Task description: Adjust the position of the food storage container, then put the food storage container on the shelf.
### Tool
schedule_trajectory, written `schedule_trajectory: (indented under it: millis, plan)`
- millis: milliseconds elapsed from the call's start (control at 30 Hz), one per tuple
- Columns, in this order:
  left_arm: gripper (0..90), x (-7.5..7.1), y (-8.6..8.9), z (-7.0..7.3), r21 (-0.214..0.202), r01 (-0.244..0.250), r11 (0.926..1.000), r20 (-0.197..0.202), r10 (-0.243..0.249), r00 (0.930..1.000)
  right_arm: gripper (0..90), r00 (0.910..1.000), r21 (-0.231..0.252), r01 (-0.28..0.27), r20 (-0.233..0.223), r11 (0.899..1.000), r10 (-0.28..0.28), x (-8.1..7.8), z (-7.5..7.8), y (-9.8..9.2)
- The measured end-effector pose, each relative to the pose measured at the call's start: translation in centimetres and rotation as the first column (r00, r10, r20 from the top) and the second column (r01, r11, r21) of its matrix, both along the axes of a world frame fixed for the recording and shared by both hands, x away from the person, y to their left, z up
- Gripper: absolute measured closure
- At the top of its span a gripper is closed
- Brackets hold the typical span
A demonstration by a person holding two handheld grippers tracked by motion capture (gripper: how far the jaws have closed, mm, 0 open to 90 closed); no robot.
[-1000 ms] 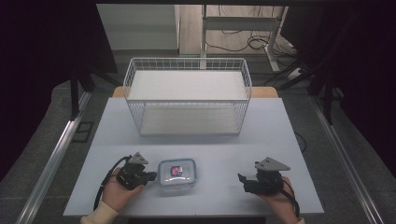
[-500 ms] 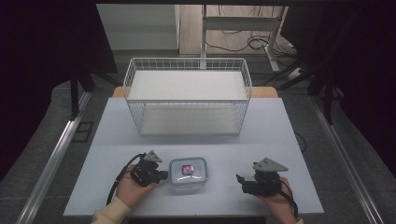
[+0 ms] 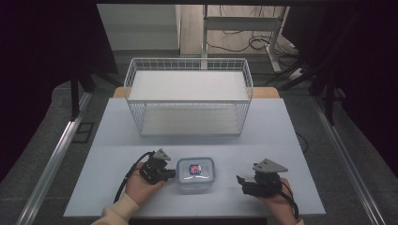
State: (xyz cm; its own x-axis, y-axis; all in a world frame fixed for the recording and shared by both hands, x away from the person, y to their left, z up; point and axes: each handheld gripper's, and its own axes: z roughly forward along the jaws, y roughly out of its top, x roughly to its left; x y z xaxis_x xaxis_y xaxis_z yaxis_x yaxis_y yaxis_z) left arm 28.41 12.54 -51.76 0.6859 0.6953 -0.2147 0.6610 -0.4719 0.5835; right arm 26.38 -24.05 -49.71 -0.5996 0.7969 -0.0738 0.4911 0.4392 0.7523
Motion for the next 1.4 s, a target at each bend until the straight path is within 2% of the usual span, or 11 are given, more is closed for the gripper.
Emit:
schedule_trajectory:
  millis: [167,333,400,433,467,533,567,700,1067,1300,1400]
  plan:
    - [89.9,0.0,0.2,-0.1,0.002,-0.003,1.0,0.002,0.003,1.0,21.0,1.0,0.001,-0.001,0.001,1.0,0.001,0.0,0.0,0.1]
    - [87.0,-0.8,2.7,1.2,-0.043,-0.07,0.9966,0.068,0.073,0.995,20.5,0.9995,0.043,-0.028,0.016,0.999,0.027,-0.2,0.3,0.1]
    - [77.9,-1.1,3.3,1.3,-0.06,-0.091,0.9941,0.088,0.096,0.9915,20.4,0.9994,0.061,-0.033,0.012,0.998,0.032,-0.2,0.3,0.1]
    - [69.8,-1.7,4.2,1.6,-0.098,-0.14,0.9854,0.111,0.15,0.9824,20.4,0.9994,0.096,-0.034,-0.002,0.995,0.034,-0.1,0.4,0.2]
    - [61.9,-2.0,4.6,1.7,-0.109,-0.159,0.9813,0.115,0.171,0.9785,20.4,0.9993,0.102,-0.038,-0.001,0.994,0.039,-0.2,0.5,0.2]
    - [55.2,-2.2,5.0,1.8,-0.115,-0.169,0.9788,0.112,0.182,0.9768,20.4,0.9989,0.11,-0.046,0.0,0.993,0.046,-0.2,0.5,0.3]
    - [41.9,-2.5,5.4,2.1,-0.105,-0.181,0.9778,0.097,0.192,0.9766,20.4,0.9984,0.122,-0.057,0.003,0.991,0.057,-0.3,0.6,0.3]
    - [27.6,-2.6,5.5,2.3,-0.104,-0.194,0.9755,0.096,0.204,0.9743,20.4,0.9979,0.125,-0.064,0.005,0.99,0.064,-0.3,0.6,0.3]
    - [15.7,-2.4,5.3,2.2,-0.104,-0.224,0.969,0.081,0.233,0.9692,20.4,0.9977,0.125,-0.066,-0.009,0.99,0.067,-0.1,0.3,0.2]
    - [12.3,-2.5,5.4,2.5,-0.148,-0.231,0.9617,0.061,0.242,0.9684,20.4,0.9961,0.132,-0.082,-0.024,0.988,0.085,-0.3,0.6,0.5]
    - [12.4,-2.4,5.6,2.5,-0.183,-0.239,0.9537,0.034,0.249,0.968,20.0,0.9931,0.177,-0.093,-0.055,0.98,0.104,-0.3,0.7,0.8]
